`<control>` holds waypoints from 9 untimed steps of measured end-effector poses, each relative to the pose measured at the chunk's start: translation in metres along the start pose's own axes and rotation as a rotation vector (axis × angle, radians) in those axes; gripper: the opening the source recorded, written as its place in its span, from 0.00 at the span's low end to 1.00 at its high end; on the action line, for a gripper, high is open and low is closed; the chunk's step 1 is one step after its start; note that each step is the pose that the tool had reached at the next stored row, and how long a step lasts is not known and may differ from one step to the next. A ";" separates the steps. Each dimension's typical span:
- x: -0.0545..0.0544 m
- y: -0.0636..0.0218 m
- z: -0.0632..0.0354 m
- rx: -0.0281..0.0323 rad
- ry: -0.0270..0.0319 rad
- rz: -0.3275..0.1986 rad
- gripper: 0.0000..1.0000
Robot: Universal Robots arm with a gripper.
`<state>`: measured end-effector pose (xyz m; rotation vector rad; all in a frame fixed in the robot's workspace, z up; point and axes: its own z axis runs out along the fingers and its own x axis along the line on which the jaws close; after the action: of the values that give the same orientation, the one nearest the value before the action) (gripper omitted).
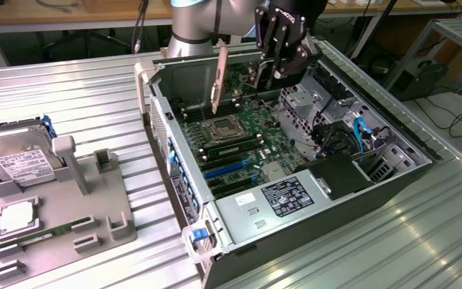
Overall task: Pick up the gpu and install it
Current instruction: 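Insert the gpu into the slot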
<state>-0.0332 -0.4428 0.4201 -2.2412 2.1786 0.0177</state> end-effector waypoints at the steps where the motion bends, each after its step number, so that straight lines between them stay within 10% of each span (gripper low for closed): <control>1: 0.000 0.0000 0.0004 0.0000 0.0000 0.000 0.27; 9: 0.000 0.0000 0.0048 0.0000 0.0000 -0.002 0.27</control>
<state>-0.0332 -0.4428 0.4154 -2.2433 2.1764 0.0178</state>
